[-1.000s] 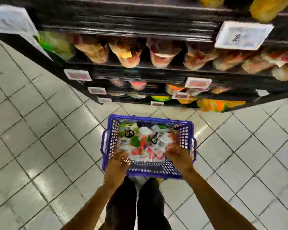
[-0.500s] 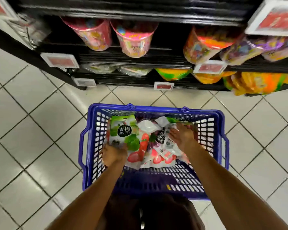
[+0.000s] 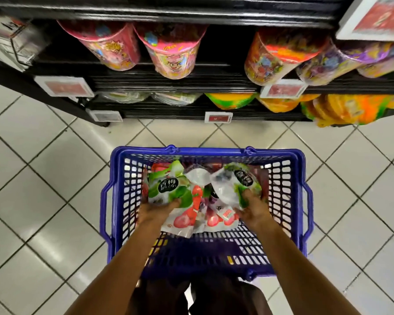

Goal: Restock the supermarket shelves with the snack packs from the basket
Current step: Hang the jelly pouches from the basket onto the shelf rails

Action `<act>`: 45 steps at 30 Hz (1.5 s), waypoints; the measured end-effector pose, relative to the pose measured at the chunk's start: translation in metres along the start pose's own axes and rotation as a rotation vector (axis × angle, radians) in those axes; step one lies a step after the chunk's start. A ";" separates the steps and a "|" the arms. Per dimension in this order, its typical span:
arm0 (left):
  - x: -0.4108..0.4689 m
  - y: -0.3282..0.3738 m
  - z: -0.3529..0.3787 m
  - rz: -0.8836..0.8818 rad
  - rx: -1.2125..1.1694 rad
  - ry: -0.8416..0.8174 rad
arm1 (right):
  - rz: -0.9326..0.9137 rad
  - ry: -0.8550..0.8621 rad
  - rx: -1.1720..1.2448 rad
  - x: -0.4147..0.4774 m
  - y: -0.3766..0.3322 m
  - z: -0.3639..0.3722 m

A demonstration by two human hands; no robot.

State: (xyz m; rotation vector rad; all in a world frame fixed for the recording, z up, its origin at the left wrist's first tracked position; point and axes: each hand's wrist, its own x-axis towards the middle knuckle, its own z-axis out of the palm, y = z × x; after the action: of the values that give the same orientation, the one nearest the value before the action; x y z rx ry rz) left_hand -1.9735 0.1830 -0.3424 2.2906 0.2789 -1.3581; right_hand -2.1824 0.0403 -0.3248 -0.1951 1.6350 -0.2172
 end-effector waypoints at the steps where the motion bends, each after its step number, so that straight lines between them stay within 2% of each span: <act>1: -0.002 -0.001 0.001 0.022 0.015 0.014 | -0.022 -0.007 -0.021 -0.002 0.008 -0.007; 3: -0.002 -0.007 0.003 0.042 -0.019 -0.028 | -0.037 0.005 -0.084 -0.003 0.022 -0.017; 6: -0.002 -0.011 0.008 -0.013 -0.132 -0.076 | 0.013 0.130 -0.176 0.011 0.029 -0.022; 9: -0.001 -0.005 0.015 -0.052 -0.194 -0.020 | 0.028 0.186 -0.138 0.019 0.024 -0.024; 11: 0.002 0.003 0.017 -0.161 -0.348 -0.028 | 0.042 0.112 -0.206 0.021 0.016 -0.023; 13: 0.006 0.010 0.019 -0.224 -0.443 -0.146 | 0.001 0.021 -0.206 0.024 0.012 -0.024; 15: 0.009 0.016 0.020 -0.207 -0.444 -0.247 | -0.034 -0.008 -0.167 0.022 0.007 -0.023; 18: 0.001 0.027 0.011 -0.291 -0.437 -0.379 | -0.041 -0.083 -0.122 0.010 0.001 -0.024; 21: -0.024 0.027 -0.010 -0.289 -0.381 -0.433 | -0.047 -0.182 -0.069 -0.020 -0.004 -0.029; 24: -0.078 0.027 -0.042 -0.270 -0.435 -0.481 | -0.091 -0.253 0.008 -0.078 -0.009 -0.033; 29: -0.188 0.053 -0.106 0.090 -0.405 -0.340 | -0.241 -0.344 0.045 -0.201 -0.028 -0.038; 37: -0.408 0.179 -0.216 0.559 -0.393 -0.372 | -0.587 -0.398 0.008 -0.431 -0.125 -0.032; 42: -0.530 0.252 -0.269 0.836 -0.499 -0.380 | -0.929 -0.463 -0.003 -0.565 -0.203 -0.032; 45: -0.592 0.288 -0.292 0.966 -0.514 -0.311 | -1.072 -0.538 -0.083 -0.636 -0.243 -0.026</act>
State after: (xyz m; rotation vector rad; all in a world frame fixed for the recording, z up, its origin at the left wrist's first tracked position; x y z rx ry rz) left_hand -1.9242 0.1065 0.3717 1.4140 -0.4773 -0.9329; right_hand -2.1622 -0.0314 0.3524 -1.0935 0.8703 -0.8268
